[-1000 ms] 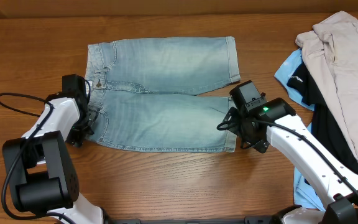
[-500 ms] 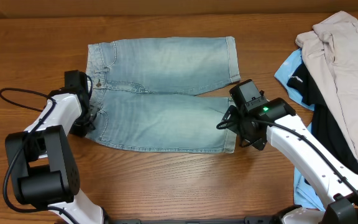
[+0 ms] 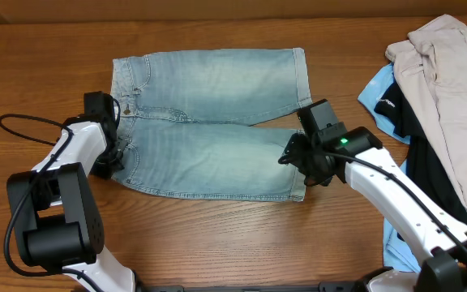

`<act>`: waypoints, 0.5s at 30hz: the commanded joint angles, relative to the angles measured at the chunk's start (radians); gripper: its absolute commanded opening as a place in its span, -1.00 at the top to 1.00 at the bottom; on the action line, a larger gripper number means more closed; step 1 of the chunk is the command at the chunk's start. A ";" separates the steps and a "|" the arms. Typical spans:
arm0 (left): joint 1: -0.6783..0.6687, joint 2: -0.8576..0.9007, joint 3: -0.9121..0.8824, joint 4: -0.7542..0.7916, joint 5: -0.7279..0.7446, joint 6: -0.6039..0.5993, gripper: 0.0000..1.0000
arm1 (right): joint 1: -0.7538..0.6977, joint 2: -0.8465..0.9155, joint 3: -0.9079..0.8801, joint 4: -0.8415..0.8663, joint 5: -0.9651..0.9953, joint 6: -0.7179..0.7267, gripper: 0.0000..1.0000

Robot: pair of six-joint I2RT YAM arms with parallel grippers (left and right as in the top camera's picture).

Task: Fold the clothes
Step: 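Lower both grippers and grasp the shorts' left and right edges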

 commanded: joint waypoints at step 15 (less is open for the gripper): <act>0.012 0.085 -0.052 -0.013 0.046 -0.003 0.92 | 0.035 0.190 -0.017 -0.197 -0.143 0.143 -0.41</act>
